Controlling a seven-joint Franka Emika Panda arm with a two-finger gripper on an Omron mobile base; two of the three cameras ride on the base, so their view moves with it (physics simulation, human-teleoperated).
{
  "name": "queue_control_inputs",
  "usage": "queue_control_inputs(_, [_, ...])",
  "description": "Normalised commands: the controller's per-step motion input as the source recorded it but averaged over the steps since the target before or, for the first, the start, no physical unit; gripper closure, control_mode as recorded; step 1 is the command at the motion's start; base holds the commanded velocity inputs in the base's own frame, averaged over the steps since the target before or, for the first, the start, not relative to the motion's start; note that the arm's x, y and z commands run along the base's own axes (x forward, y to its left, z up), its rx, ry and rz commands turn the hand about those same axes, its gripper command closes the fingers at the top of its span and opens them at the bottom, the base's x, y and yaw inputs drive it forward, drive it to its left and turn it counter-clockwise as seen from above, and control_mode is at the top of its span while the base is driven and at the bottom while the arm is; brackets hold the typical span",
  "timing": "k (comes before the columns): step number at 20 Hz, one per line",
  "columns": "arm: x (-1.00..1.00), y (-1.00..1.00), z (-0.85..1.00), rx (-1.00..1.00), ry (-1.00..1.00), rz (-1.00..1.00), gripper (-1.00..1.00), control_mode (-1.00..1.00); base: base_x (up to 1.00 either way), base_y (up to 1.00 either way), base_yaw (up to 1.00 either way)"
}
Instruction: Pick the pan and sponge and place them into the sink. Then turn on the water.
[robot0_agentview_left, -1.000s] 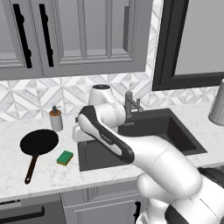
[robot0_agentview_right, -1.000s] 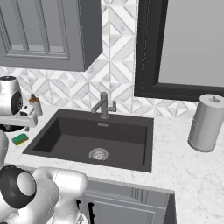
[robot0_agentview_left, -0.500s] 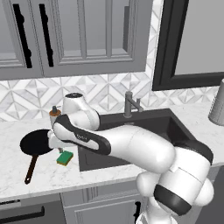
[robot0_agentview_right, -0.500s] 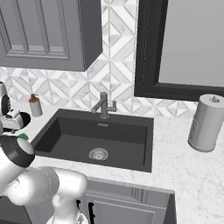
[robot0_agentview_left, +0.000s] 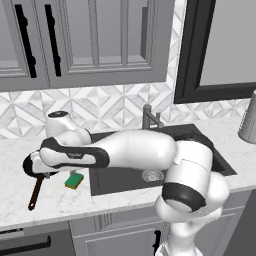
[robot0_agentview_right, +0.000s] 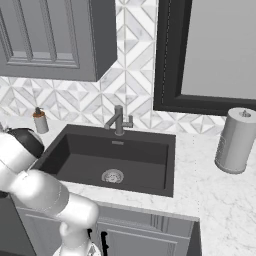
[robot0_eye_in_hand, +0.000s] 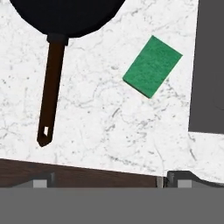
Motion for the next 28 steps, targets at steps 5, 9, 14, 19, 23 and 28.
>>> queue_control_inputs(5, [0.11, 0.63, -0.23, -0.08, 0.0, -0.02, -1.0, -1.0, 0.0, 0.0, 0.0])
queue_control_inputs(9, [0.01, 0.49, -0.26, -0.07, 0.01, -0.01, -1.0, -1.0, 0.0, 0.0, 0.0])
queue_control_inputs(14, [0.06, 0.43, -0.29, -0.09, 0.05, -0.01, -1.0, -1.0, 0.0, 0.0, 0.0])
queue_control_inputs(19, [0.16, 0.36, -0.14, -0.05, 0.03, -0.01, -1.0, -1.0, 0.0, 0.0, 0.0])
queue_control_inputs(23, [0.13, 0.2, -0.16, -0.02, 0.01, 0.0, -1.0, -1.0, 0.0, 0.0, 0.0])
queue_control_inputs(28, [0.0, 0.0, -0.39, -0.03, 0.0, 0.0, -1.0, -1.0, 0.0, 0.0, 0.0])
